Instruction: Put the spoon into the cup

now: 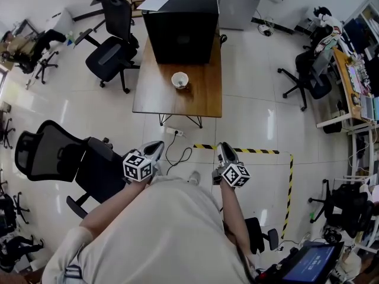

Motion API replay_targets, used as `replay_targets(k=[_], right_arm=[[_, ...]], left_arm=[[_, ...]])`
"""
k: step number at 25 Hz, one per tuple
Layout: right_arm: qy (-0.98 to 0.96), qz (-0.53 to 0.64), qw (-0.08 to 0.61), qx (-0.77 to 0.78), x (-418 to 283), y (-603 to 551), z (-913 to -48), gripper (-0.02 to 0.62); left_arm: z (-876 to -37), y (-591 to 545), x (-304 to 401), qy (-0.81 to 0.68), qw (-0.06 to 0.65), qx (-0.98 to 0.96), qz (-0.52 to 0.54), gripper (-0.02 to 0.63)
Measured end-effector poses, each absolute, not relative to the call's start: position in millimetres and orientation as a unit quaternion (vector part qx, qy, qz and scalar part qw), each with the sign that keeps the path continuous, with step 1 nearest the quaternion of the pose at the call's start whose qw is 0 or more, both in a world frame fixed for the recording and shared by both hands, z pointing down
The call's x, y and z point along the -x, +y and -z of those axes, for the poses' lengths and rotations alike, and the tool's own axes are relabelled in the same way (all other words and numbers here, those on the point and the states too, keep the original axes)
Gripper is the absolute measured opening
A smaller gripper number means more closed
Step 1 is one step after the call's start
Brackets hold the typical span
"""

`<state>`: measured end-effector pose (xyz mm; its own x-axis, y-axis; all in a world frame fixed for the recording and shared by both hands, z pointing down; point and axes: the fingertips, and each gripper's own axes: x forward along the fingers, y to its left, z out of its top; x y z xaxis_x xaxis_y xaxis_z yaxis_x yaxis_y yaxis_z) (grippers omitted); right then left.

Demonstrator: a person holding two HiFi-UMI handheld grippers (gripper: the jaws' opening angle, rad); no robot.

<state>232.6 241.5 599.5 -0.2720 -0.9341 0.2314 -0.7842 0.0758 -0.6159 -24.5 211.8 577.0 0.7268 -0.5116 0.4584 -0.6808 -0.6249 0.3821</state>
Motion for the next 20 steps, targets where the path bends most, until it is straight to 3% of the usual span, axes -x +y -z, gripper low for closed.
replay_targets(k=[11, 20], right_arm=[[0.761, 0.284, 0.026, 0.583, -227.7, 247.0, -598.6, 0.078], [0.764, 0.284, 0.020, 0.579, -222.5, 243.0, -599.5, 0.078]], left_arm=[[-579.3, 225.4, 10.5, -0.342, 0.277, -0.885, -0.150, 0.003], [-583.0, 224.1, 15.4, -0.346, 0.280, -0.883, -0.148, 0.003]])
